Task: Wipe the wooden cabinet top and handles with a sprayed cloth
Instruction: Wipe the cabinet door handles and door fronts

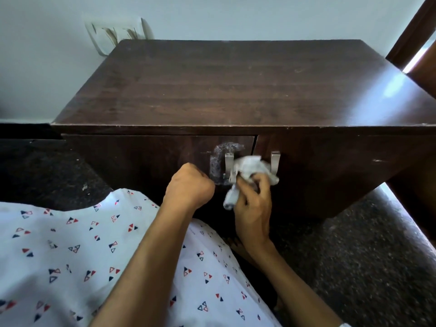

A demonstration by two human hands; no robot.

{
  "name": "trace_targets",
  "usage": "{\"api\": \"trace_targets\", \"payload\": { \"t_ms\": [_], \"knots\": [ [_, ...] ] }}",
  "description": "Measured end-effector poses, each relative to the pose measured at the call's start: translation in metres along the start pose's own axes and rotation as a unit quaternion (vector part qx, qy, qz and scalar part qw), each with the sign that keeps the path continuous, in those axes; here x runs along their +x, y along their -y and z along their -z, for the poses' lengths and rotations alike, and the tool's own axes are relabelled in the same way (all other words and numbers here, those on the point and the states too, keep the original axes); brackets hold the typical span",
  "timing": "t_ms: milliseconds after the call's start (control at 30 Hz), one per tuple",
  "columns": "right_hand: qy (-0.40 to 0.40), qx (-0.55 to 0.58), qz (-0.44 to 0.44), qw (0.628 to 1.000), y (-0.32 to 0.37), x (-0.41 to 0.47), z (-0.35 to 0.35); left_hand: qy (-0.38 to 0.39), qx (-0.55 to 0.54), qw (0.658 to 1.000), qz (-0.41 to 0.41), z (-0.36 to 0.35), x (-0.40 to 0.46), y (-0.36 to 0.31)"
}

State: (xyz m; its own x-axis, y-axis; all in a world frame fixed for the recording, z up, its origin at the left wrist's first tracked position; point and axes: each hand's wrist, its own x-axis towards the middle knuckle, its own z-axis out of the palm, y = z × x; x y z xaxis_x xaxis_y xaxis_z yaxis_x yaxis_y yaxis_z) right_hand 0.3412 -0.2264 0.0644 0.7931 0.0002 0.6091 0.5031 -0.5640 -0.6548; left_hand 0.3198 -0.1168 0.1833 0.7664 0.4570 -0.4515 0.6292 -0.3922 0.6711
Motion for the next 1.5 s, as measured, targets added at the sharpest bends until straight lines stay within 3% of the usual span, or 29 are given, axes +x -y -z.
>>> {"api": "trace_targets", "payload": {
  "t_ms": [67, 133, 233, 367, 500, 667, 733, 900, 1067, 1267, 1400, 1500],
  "knots": [
    [0.035, 0.002, -0.04, 0.999, -0.008, -0.014, 0.002, 0.003, 0.002, 1.0, -0.006, 0.0, -0.001, 0.0],
    [0.015, 0.032, -0.057, 0.998, -0.004, -0.007, 0.005, 0.002, 0.004, 1.0, -0.011, 0.0, -0.001, 0.0],
    [-0.027, 0.055, -0.044, 0.997, 0.01, 0.011, 0.003, 0.002, 0.005, 1.0, -0.011, 0.0, 0.001, 0.001],
    [0.009, 0.041, -0.055, 0.998, 0.004, -0.002, 0.005, 0.028, 0.007, 0.999, -0.024, -0.002, 0.005, 0.001],
    [-0.039, 0.035, -0.042, 0.998, 0.011, 0.015, 0.007, 0.034, 0.007, 0.999, -0.031, -0.002, 0.008, 0.001],
    [0.012, 0.012, -0.051, 0.999, 0.004, 0.003, 0.007, 0.036, 0.007, 0.999, -0.029, -0.002, 0.006, 0.002],
    [-0.008, 0.025, -0.064, 0.998, 0.009, 0.009, 0.01, 0.036, 0.007, 0.999, -0.031, -0.003, 0.007, 0.001],
    [-0.066, 0.02, 0.006, 0.998, 0.033, 0.036, 0.017, 0.019, 0.01, 1.0, -0.023, -0.003, 0.006, 0.001],
    [-0.004, -0.055, 0.083, 0.995, 0.031, 0.036, 0.02, 0.02, 0.017, 0.999, -0.022, -0.002, 0.003, -0.001],
    [-0.034, -0.07, 0.064, 0.995, 0.038, 0.045, 0.033, 0.019, 0.016, 0.999, -0.02, 0.0, 0.0, -0.001],
    [0.013, -0.11, 0.097, 0.989, 0.05, 0.04, 0.023, 0.012, 0.018, 1.0, -0.015, -0.001, 0.0, -0.001],
    [-0.013, -0.092, 0.055, 0.994, 0.053, 0.049, 0.038, 0.014, 0.021, 1.0, -0.012, -0.001, 0.0, 0.0]
  ]
}}
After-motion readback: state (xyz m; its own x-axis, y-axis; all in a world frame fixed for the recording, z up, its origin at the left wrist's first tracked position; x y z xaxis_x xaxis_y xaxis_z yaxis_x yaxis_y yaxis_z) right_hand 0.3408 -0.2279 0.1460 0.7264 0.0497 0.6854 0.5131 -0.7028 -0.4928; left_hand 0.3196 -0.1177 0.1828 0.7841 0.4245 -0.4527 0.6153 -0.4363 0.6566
